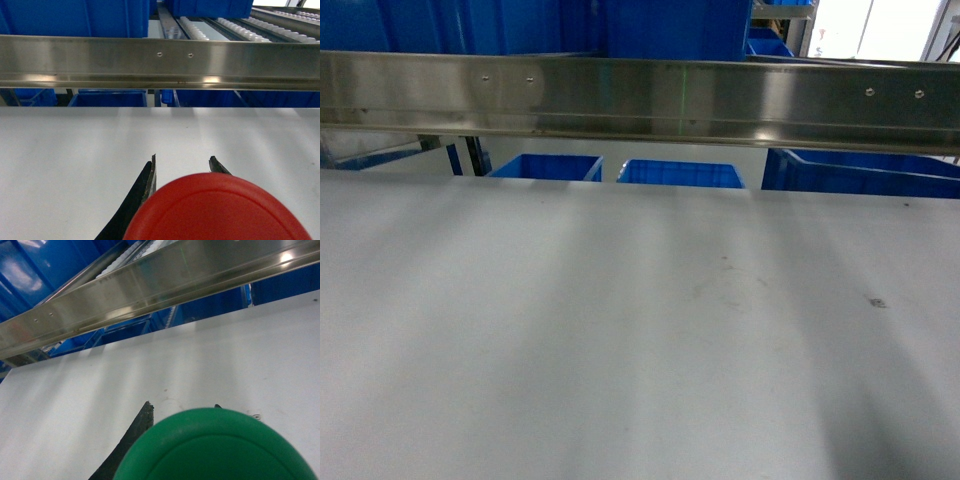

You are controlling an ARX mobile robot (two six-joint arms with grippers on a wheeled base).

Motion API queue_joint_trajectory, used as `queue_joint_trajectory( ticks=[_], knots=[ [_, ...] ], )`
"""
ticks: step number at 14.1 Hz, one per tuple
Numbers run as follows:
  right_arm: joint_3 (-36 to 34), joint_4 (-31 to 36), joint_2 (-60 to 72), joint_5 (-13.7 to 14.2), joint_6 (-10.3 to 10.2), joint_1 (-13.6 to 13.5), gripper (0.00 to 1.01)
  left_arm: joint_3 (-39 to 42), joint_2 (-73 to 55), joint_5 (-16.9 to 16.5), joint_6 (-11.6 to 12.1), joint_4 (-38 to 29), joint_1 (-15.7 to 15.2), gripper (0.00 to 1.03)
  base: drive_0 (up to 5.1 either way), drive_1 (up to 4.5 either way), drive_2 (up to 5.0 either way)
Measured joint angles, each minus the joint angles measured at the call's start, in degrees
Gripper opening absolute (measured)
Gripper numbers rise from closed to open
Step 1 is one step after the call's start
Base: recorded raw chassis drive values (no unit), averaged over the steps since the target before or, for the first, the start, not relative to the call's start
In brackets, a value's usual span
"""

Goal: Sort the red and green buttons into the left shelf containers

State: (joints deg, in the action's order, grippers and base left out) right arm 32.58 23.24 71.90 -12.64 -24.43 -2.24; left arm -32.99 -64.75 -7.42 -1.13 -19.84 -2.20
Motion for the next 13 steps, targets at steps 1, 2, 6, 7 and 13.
queue_joint_trajectory(
  ticks=[1,2,6,7,13],
  knots=[
    [0.0,-0.1,0.0,0.0,0.0,0.0,0.27,0.0,0.0,0.0,0.0,0.1,0.0,0.26,-4.9,2.42,2.4],
    [0.0,0.3,0.0,0.0,0.0,0.0,0.27,0.0,0.0,0.1,0.0,0.0,-0.1,0.26,-4.9,2.44,2.4],
    [0.0,-0.1,0.0,0.0,0.0,0.0,0.27,0.0,0.0,0.0,0.0,0.0,0.0,0.26,-4.9,2.45,2.4],
    [0.0,0.1,0.0,0.0,0.0,0.0,0.27,0.0,0.0,0.0,0.0,0.1,0.0,0.26,-4.9,2.43,2.4],
    [0.0,0.0,0.0,0.0,0.0,0.0,0.27,0.0,0.0,0.0,0.0,0.1,0.0,0.26,-5.0,2.40,2.4]
  ],
)
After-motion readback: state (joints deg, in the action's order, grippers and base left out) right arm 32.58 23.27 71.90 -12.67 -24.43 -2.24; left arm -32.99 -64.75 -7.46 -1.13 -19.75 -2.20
